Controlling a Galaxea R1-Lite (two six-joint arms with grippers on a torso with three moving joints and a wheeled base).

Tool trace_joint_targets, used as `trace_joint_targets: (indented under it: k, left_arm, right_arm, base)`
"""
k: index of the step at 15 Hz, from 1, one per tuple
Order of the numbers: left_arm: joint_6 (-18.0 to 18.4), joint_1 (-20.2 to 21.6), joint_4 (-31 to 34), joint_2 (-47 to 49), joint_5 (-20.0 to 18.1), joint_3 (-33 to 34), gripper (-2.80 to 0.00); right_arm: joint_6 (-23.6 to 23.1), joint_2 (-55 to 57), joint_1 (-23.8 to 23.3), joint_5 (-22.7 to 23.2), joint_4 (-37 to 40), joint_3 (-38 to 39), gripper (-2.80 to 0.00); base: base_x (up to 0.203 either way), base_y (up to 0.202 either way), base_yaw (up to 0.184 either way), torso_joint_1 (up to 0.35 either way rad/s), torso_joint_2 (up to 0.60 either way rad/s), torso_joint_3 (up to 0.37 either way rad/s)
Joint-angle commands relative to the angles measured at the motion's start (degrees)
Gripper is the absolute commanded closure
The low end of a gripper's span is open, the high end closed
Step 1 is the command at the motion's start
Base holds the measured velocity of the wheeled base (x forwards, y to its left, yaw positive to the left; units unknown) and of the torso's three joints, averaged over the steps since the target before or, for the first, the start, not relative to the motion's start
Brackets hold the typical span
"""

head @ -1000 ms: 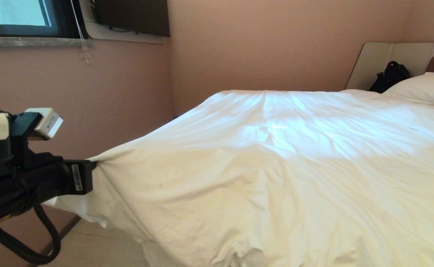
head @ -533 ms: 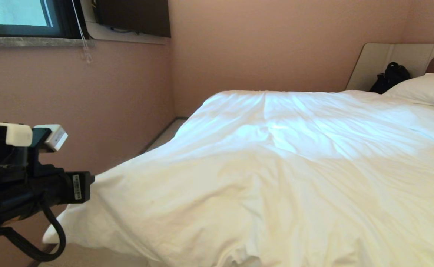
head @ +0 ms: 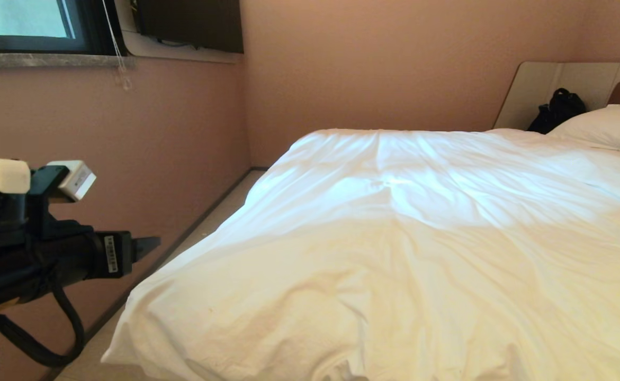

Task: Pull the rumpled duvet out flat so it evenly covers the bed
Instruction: Flatten the corners of the folded blanket

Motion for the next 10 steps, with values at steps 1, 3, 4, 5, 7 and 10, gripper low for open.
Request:
trace_joint_targets:
  k: [1,3,4,5,7,10]
  left_arm:
    - [-0.72,-2.21,1.38,-1.56,-3.53,-1.2,-2.8]
    - [-4.59,-4.91,5.82,0.53,-6.37,-4.38,-2.8]
    - [-7.24,-5.39,7.47,2.26,-8.73,-6.33,-2.8]
    - [-9.33,-5.65,8.79,3.45,-11.26,-7.49,-2.8]
    - [-11.05,-5.95,11.44,6.03,-16.4,-8.94,0.0]
    - [-6.42,-8.52,15.11,8.37,-18.1,-5.88,0.0]
  right_arm:
    - [0.0,0.06,0.02,0.02,0.0,0.0,0.0]
    - [0.0,0.06,-0.01,0.02,-0.03,0.0,0.0]
    - [0.0,0.06,0.02,0.02,0.0,0.0,0.0]
    - [0.0,0.06,0.02,0.02,0.0,0.0,0.0]
    - [0.0,0.06,0.02,0.02,0.0,0.0,0.0]
    - [0.0,0.06,0.02,0.02,0.0,0.0,0.0]
  base:
    - [0.0,0.0,0.0,0.0,0.0,0.0]
    - [0.0,0.0,0.0,0.0,0.0,0.0]
    - [0.0,0.0,0.0,0.0,0.0,0.0]
    - [0.0,0.0,0.0,0.0,0.0,0.0]
    - [0.0,0.0,0.0,0.0,0.0,0.0]
    - [0.0,0.0,0.0,0.0,0.0,0.0]
